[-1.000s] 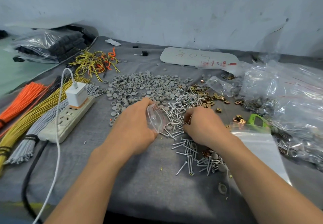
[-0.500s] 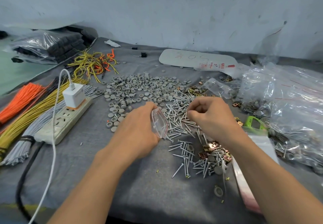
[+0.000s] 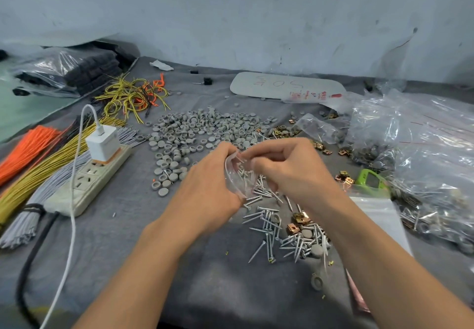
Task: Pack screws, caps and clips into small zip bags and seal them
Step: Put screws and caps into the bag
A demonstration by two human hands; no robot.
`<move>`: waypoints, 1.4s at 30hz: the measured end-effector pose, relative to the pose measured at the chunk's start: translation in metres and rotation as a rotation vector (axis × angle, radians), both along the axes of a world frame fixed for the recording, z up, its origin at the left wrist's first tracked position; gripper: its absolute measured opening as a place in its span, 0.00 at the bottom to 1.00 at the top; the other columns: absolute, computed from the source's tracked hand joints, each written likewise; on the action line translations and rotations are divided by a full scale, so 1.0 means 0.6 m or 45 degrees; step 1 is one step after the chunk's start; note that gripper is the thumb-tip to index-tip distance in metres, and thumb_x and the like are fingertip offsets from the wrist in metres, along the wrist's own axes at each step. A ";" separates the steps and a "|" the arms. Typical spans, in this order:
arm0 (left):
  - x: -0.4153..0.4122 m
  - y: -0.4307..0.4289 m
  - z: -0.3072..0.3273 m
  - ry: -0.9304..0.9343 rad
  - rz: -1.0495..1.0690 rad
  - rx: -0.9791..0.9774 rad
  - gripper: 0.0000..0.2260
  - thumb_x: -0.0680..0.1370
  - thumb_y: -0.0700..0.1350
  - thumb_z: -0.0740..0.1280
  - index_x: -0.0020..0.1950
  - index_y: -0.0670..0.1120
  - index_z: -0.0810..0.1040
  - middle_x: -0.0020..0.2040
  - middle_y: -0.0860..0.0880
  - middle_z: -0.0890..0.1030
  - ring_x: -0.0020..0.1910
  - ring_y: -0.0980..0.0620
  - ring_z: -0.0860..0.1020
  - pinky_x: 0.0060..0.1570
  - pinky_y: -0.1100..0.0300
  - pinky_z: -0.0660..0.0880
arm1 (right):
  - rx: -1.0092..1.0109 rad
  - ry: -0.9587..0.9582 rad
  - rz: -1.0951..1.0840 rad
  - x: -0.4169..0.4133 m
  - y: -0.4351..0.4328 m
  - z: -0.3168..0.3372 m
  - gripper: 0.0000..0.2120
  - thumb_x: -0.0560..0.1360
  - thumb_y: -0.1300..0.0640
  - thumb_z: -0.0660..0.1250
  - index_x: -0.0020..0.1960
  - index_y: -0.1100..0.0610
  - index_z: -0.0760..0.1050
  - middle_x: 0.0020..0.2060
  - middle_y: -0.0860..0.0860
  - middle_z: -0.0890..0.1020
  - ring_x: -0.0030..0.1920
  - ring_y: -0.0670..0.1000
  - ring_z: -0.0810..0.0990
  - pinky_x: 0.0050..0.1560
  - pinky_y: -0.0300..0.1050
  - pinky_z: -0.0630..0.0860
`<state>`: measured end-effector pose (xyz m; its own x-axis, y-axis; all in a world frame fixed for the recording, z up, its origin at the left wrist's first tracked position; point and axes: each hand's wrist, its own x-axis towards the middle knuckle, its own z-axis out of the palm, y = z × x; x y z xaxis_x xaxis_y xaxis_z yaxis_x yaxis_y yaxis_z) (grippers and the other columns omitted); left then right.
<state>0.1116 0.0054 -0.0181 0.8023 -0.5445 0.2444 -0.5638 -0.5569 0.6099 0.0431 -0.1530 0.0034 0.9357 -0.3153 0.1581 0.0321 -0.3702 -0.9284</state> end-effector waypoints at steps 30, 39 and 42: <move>-0.021 -0.043 -0.004 -0.055 -0.024 0.155 0.16 0.71 0.46 0.71 0.51 0.60 0.68 0.44 0.58 0.76 0.40 0.52 0.72 0.33 0.64 0.64 | -0.512 0.134 -0.054 -0.018 -0.002 -0.014 0.09 0.74 0.57 0.73 0.38 0.46 0.86 0.26 0.41 0.80 0.27 0.40 0.77 0.27 0.27 0.67; -0.032 -0.066 -0.005 -0.035 -0.031 0.068 0.18 0.69 0.47 0.75 0.52 0.59 0.71 0.43 0.57 0.81 0.41 0.53 0.77 0.34 0.65 0.69 | -0.301 0.137 0.086 -0.029 -0.019 -0.006 0.10 0.73 0.61 0.72 0.41 0.47 0.87 0.29 0.41 0.83 0.30 0.37 0.78 0.33 0.28 0.69; -0.022 -0.067 -0.010 -0.083 0.069 0.062 0.20 0.69 0.49 0.77 0.51 0.61 0.69 0.42 0.60 0.78 0.40 0.53 0.74 0.34 0.65 0.66 | -0.169 0.024 -0.265 -0.025 -0.035 -0.008 0.10 0.74 0.60 0.73 0.42 0.47 0.88 0.33 0.40 0.86 0.34 0.41 0.82 0.33 0.35 0.74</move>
<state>0.0981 -0.0347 -0.0240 0.8142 -0.5135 0.2711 -0.5696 -0.6158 0.5444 0.0279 -0.1739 -0.0012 0.8558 -0.4794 0.1941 -0.0746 -0.4857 -0.8709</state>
